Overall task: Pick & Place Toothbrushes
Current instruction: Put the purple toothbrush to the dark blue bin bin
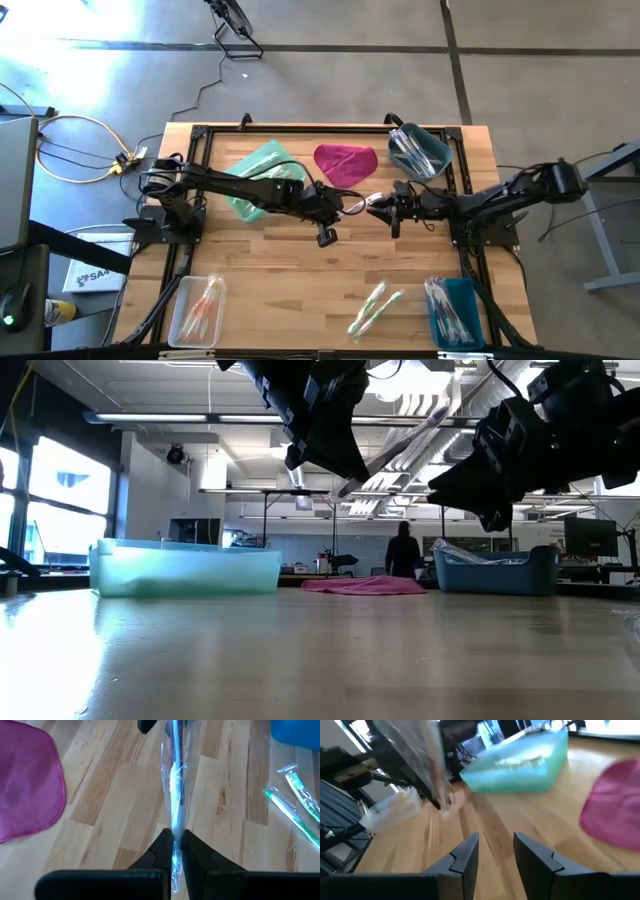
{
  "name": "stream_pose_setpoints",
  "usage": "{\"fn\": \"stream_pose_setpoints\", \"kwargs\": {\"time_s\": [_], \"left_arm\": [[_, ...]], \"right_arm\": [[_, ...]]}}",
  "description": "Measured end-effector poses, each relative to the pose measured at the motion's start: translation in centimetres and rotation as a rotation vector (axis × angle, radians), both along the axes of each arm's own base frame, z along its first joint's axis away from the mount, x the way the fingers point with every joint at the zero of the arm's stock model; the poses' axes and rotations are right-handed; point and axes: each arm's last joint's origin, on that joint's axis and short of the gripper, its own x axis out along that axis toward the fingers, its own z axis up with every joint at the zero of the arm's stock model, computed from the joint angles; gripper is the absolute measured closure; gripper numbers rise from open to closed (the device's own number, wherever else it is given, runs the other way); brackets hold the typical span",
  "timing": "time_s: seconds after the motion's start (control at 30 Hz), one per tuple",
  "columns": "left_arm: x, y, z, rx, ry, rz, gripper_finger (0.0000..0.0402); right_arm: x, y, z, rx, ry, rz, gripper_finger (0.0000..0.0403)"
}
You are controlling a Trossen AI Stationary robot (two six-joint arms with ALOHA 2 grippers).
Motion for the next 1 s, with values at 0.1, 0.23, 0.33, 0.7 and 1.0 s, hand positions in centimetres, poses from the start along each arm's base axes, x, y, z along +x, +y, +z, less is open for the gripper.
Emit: {"fn": "stream_pose_setpoints", "kwargs": {"time_s": [0.1, 0.23, 0.33, 0.7, 1.0], "left_arm": [[0.0, 0.0, 0.0, 0.0, 0.0, 0.0, 0.0387], [0.0, 0.0, 0.0, 0.0, 0.0, 0.0, 0.0387], [0.0, 0.0, 0.0, 0.0, 0.001, 0.0, 0.0387], [0.0, -0.1, 0.0, -0.032, 0.0, -0.026, 0.0387], [0.1, -0.1, 0.1, -0.049, -0.014, -0.013, 0.0387]], "right_arm": [[0.2, 0.0, 0.5, -0.065, -0.058, 0.011, 0.0285], [0.4, 0.0, 1.4, -0.092, -0.163, -0.004, 0.027], [0.5, 0.3, 1.3, -0.099, -0.166, 0.002, 0.0244], [0.6, 1.5, 2.4, -0.163, -0.306, 0.096, 0.0193], [0.6, 1.4, 2.4, -0.164, -0.311, 0.077, 0.0224]]}}
